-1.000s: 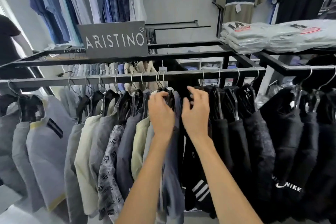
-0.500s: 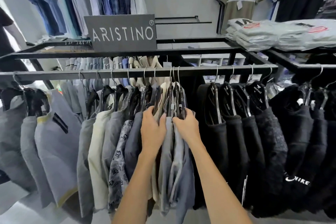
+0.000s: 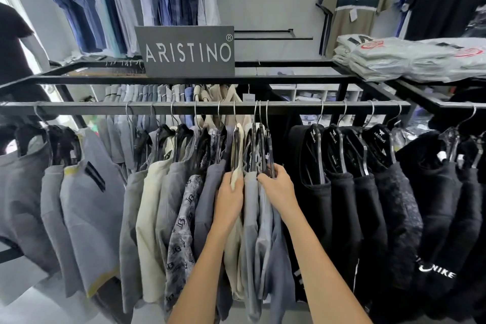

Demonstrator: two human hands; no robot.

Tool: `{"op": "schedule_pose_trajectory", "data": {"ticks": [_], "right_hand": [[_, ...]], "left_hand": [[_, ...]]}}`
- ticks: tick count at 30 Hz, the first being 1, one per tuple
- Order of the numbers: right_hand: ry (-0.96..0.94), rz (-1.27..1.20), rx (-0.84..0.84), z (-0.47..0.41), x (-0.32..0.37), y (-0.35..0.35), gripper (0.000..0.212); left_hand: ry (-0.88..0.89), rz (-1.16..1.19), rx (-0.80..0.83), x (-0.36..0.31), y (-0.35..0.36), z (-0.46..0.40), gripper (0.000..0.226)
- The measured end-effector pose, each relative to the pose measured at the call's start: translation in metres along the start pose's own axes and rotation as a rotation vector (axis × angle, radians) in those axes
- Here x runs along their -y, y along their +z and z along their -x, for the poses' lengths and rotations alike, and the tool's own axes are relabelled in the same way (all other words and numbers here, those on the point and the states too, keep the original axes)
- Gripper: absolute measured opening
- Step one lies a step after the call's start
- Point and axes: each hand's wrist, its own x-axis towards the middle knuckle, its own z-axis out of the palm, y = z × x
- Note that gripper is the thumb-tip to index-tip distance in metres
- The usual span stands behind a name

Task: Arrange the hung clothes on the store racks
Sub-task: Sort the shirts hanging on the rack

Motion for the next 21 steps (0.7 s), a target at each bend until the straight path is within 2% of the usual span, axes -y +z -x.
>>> {"op": "schedule_pose_trajectory", "data": {"ticks": [5,6,8,10,13,21], "right_hand": [[-0.007,0.006,0.036,-0.009,-0.006,-0.003,0.044],[-0.007,0.002,0.042,-0.010,-0.008,-0.003,0.044],[-0.013,-0.017,0.050,-0.011,-0.012,-0.001,0.042],[-0.019,-0.035,0.050,-0.007,-0.016,-0.001,0.039],[-0.041,-0.024,0.014,-0.003,-0.021,-0.006,0.036],[-0.102,0.063,0.024,-0.009,-0.020,-0.020,0.034]], "left_hand": [[-0.025,-0.007,0.037,-0.007,-0.001,-0.002,0.024],[-0.032,0.002,0.055,-0.011,0.000,-0.005,0.034],[-0.030,0.006,0.072,-0.021,0.002,-0.011,0.067],[0.012,-0.073,0.054,-0.029,0.006,-0.016,0.082],[0.090,-0.114,0.050,-0.032,0.009,-0.015,0.073],[0.161,-0.186,0.015,-0.033,0.007,-0.005,0.079]]}}
